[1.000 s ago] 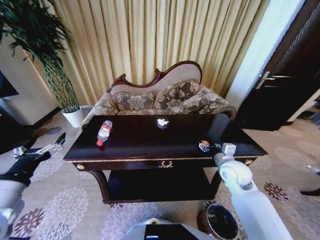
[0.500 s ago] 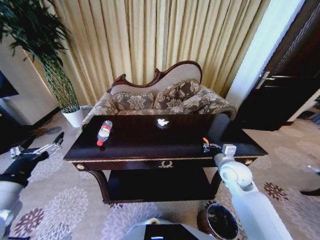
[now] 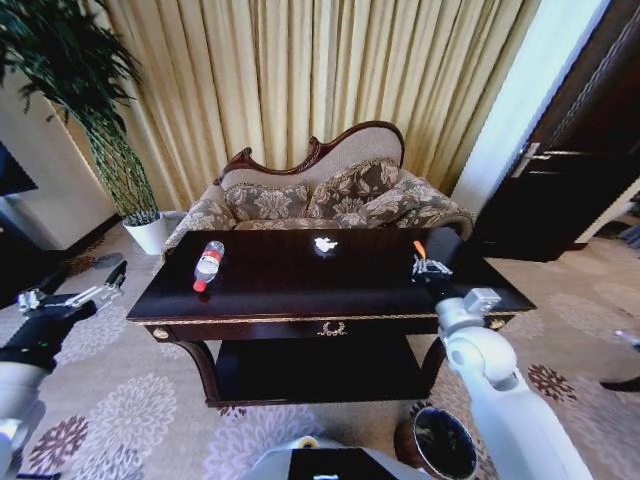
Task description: Move to the front of the table and place the trash on the table into the trash bin.
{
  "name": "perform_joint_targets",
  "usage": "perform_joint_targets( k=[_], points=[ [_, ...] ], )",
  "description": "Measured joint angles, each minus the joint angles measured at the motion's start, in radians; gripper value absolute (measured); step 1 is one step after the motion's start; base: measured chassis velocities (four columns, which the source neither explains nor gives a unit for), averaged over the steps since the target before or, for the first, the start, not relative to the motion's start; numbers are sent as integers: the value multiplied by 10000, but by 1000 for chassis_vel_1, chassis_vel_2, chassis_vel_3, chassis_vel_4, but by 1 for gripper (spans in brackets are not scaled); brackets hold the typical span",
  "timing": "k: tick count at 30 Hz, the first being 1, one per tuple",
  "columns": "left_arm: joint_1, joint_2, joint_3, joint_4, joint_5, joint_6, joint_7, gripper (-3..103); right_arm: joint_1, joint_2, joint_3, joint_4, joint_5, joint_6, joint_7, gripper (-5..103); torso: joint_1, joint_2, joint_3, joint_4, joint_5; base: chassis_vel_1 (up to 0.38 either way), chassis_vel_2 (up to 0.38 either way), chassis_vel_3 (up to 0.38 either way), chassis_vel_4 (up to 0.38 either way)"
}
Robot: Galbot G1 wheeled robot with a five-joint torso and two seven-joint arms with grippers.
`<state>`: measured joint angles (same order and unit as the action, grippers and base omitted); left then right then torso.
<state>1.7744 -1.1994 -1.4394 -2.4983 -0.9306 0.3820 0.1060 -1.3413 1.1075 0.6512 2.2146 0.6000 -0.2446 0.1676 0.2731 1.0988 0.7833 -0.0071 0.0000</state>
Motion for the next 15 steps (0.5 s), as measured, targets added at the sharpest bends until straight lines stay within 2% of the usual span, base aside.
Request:
perform_joint_targets(
  k=[7, 15],
  points=[
    [2, 66, -33, 99, -21, -102, 20, 100, -184, 173, -6, 652, 83, -401, 125, 3, 0, 0, 0, 1, -1, 0, 0, 0, 0],
    [-38, 142, -51, 170, -46, -118, 37, 100, -246, 279, -11, 662, 43, -475, 261, 3, 3, -1, 0, 1, 0, 21, -23, -30, 22]
  ],
)
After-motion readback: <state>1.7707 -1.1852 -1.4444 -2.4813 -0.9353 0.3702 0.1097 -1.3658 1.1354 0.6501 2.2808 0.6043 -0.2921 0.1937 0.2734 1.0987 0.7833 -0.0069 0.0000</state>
